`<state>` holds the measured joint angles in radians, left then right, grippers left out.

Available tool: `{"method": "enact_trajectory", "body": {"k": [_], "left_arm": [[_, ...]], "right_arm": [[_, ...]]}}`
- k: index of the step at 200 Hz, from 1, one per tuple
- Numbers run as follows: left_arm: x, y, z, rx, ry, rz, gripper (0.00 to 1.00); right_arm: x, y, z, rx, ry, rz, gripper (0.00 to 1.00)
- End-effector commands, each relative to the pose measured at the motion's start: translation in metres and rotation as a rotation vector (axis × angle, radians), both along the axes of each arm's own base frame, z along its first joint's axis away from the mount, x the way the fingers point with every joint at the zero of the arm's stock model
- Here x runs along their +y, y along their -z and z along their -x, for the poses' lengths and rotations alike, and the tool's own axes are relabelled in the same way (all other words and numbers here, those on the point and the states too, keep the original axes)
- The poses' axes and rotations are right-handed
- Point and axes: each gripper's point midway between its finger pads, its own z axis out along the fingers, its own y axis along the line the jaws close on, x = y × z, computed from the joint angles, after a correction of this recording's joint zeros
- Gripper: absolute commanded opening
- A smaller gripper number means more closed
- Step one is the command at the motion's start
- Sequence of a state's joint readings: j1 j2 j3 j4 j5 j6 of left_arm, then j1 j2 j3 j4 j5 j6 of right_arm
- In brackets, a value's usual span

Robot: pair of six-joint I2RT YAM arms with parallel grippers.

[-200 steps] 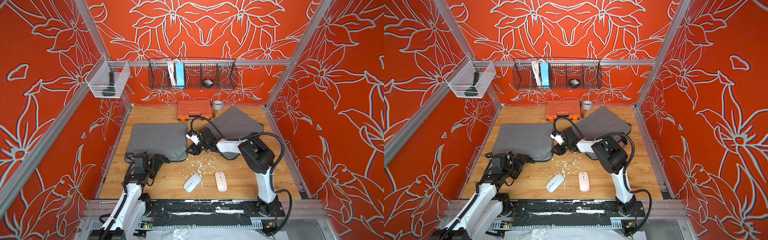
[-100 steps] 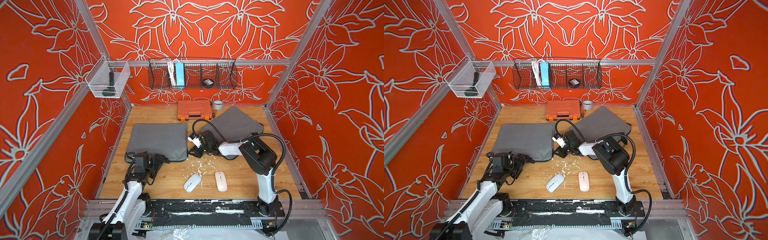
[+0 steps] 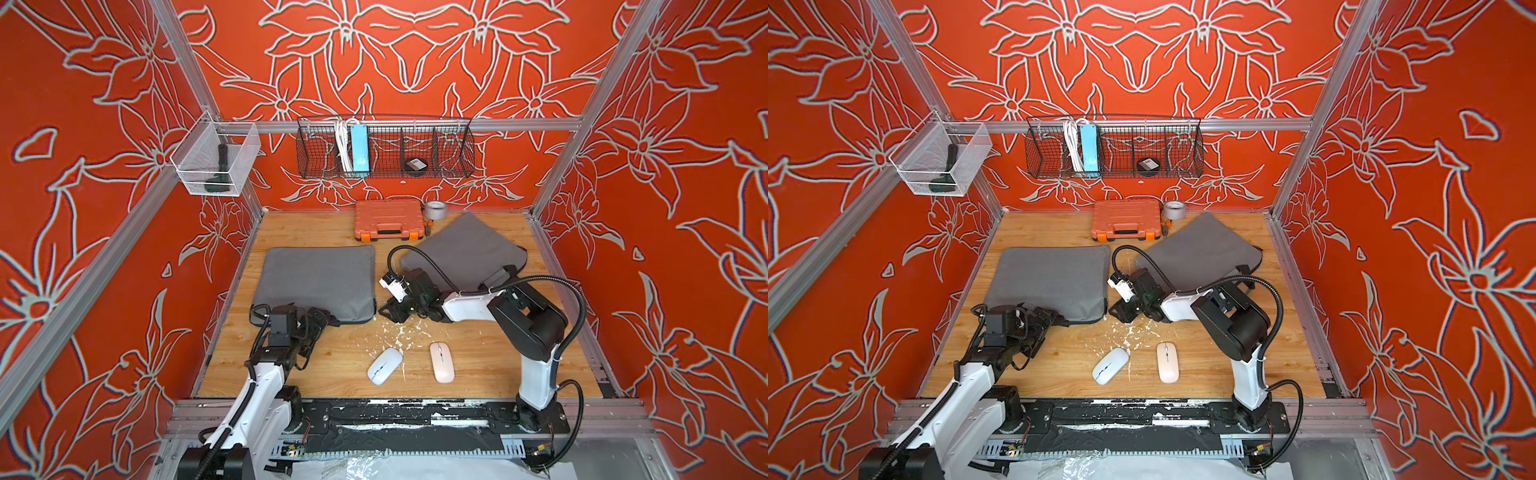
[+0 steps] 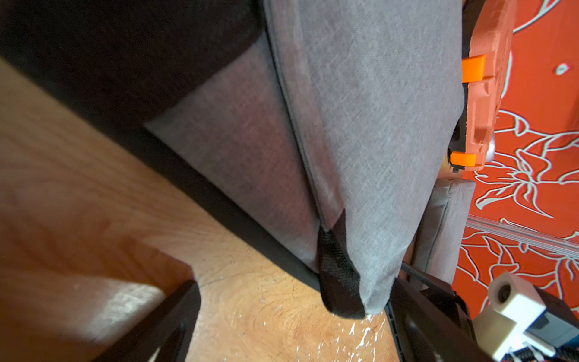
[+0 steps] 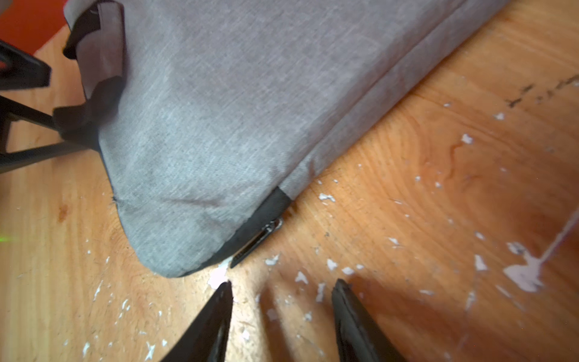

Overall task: Put the mouse into the laptop bag
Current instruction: Unzip the zipper on the zippered laptop bag.

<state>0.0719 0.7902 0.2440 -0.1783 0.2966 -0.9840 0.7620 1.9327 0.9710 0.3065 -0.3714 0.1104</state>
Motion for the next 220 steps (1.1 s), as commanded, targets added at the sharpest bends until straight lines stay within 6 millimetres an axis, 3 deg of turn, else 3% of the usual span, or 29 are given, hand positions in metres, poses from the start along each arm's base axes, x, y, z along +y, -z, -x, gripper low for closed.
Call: {"method": "enact_trajectory", "body": {"k": [1, 37, 78, 138, 220], "left_arm": [[0.002, 0.003, 0.003, 0.005, -0.009, -0.008, 0.96], [0.001, 0.002, 0.003, 0.001, -0.001, -0.007, 0.96], [0.0, 0.001, 0.003, 0.001, -0.001, -0.006, 0.96], [0.002, 0.002, 0.004, 0.001, -0.01, -0.009, 0.96], [0.003, 0.002, 0.004, 0.001, -0.013, -0.012, 0.97]], "right_arm": [[-0.008, 0.023, 0.011, 0.006, 0.057, 0.114, 0.6], [-0.002, 0.038, 0.01, -0.024, 0.088, 0.21, 0.59], [-0.014, 0.054, 0.002, -0.059, 0.161, 0.298, 0.44], [-0.024, 0.058, 0.004, -0.11, 0.182, 0.369, 0.22], [-0.009, 0.065, -0.003, -0.087, 0.179, 0.358, 0.25]]}}
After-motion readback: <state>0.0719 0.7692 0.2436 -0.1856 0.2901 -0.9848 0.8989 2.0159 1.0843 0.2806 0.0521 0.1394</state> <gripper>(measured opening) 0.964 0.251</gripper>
